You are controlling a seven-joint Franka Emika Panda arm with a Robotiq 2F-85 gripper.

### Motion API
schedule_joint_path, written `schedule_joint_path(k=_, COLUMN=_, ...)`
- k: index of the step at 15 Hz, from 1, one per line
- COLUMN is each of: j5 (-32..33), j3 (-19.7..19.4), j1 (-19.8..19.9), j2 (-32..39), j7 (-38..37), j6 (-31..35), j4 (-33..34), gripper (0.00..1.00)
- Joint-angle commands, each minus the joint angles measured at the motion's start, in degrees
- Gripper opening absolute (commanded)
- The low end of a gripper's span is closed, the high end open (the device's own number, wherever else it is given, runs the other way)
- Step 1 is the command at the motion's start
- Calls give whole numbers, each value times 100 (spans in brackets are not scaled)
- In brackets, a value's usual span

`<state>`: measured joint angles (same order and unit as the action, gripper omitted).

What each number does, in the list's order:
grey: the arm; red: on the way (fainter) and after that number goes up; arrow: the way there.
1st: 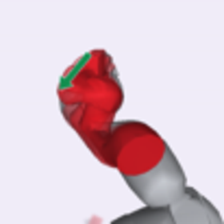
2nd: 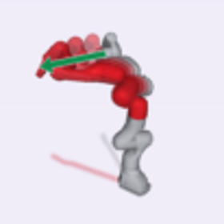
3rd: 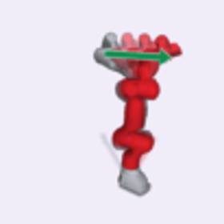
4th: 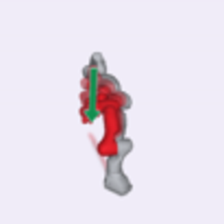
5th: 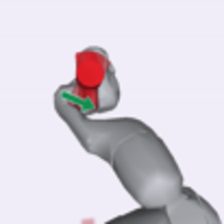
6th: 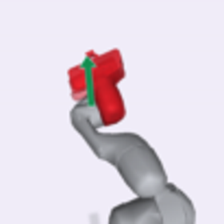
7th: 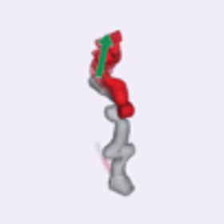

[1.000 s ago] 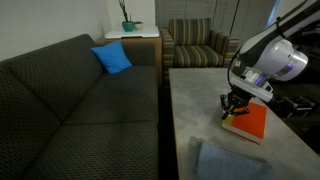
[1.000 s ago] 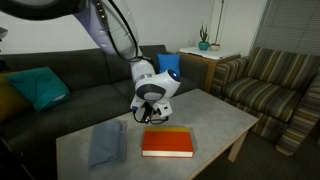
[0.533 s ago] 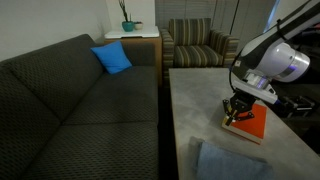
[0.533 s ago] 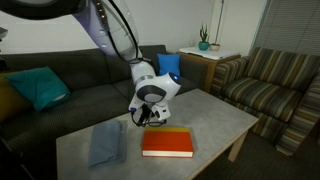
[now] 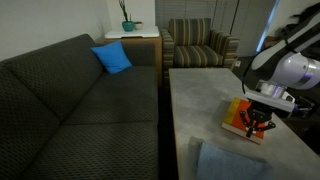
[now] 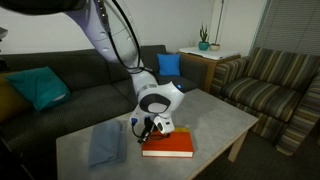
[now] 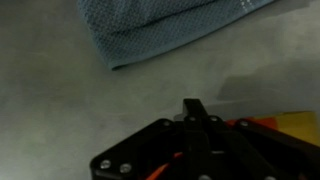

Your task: Move the book backward slightly

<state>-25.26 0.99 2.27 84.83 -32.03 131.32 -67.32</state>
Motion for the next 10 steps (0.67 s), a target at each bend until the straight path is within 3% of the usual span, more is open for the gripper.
schedule_joint_path(k=1, j5=52, j3=-106, j1=58, j2=1, j7=-218, j6=13, j4=-237, gripper=0)
schedule_joint_path(k=10, j5=142, j3=-641, j1=47, j2=-29, j7=-1509, j6=629, j4=-230, gripper=0)
